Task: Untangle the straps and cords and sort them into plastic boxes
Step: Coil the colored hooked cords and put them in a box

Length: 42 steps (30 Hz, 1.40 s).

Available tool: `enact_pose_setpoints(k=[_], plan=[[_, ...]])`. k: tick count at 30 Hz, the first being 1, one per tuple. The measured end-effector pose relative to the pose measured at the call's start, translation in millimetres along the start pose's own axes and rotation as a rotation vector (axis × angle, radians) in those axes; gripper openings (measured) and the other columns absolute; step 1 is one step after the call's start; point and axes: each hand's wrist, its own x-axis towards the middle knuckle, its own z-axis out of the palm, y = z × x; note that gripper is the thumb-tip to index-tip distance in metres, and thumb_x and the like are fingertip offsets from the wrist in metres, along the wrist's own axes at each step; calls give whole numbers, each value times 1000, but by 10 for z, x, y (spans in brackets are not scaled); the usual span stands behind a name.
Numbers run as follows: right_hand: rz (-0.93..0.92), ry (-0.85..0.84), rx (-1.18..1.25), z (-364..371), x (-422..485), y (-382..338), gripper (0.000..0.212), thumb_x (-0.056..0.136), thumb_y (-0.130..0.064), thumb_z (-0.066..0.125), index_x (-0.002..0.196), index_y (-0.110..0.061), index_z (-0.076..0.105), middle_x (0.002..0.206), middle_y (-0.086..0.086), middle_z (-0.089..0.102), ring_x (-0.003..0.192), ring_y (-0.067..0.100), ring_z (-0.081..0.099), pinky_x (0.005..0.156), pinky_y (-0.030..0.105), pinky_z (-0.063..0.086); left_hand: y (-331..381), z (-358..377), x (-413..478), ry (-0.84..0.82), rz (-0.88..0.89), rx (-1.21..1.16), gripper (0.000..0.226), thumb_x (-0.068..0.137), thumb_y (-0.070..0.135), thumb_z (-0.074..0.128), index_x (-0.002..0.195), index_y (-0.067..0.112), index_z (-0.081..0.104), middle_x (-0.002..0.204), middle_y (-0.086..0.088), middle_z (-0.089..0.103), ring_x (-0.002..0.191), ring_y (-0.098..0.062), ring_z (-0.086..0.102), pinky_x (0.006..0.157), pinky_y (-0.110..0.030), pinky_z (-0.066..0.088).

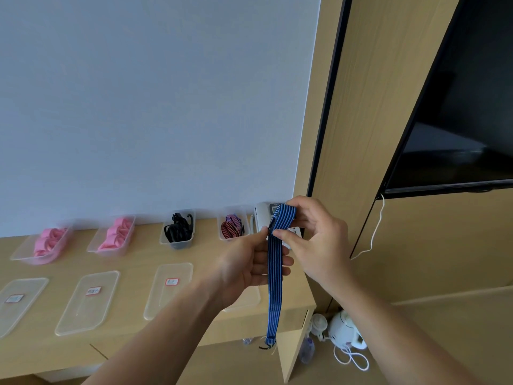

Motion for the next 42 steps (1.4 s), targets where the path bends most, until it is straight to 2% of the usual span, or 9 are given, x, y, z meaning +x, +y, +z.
enact_pose_setpoints(k=[4,8,13,19,22,24,26,34,42], plan=[[-222,15,-191,52,-148,61,34,77,-7,84,107,-11,68,100,-4,73,92,11,71,75,32,57,44,14,-4,4,-2,-52,57,103,55,47,104,5,76,97,-16,79,84,-28,78,70,-34,60],[-433,-48,-228,103,-280,132,31,78,8,76,108,1,70,113,8,71,113,17,66,92,32,56,100,-32,-16,1,32,-122,40,100,43,57,95,10,79,91,-12,77,77,-26,76,72,-36,61],[-484,-154,-240,115,-414,209,31,87,-23,80,104,3,73,122,12,69,129,23,58,105,39,49,143,-102,-19,19,68,-136,28,98,34,64,90,13,81,82,-8,71,69,-21,70,59,-33,57],[-378,-81,-176,72,-329,138,9,84,-1,76,92,-2,76,105,5,74,111,20,67,93,38,54,79,-127,8,1,138,-70,33,92,34,67,106,6,77,92,-11,73,79,-22,69,76,-38,59],[-77,-108,-125,56,-236,65,44,75,-12,84,116,-11,68,114,-6,66,109,11,62,93,30,50,69,-125,11,1,164,-53,28,95,28,65,104,5,77,102,-15,76,82,-23,71,72,-35,61],[206,-261,-71,27,-164,47,69,74,-16,86,136,-19,56,130,-10,56,119,5,54,100,26,46,72,-121,4,-10,185,-15,25,91,28,66,100,8,80,103,-14,77,83,-21,73,71,-32,61],[330,-443,-52,-5,-87,61,68,78,-18,84,138,-26,53,137,-12,53,124,4,50,104,33,46,60,-121,2,-29,198,24,32,84,30,69,103,6,78,104,-15,75,85,-21,72,74,-31,61],[428,-424,151,-78,27,82,47,72,-5,86,113,-19,68,109,-3,72,109,11,65,104,36,48,66,-116,-23,-51,161,69,55,86,50,68,115,4,75,102,-12,77,92,-23,75,77,-28,59],[411,-361,236,-69,106,88,40,72,2,83,103,-20,71,91,1,77,83,16,73,76,33,58,35,-114,-12,-12,84,85,49,102,53,50,111,11,75,104,-19,78,90,-31,76,81,-38,60]])
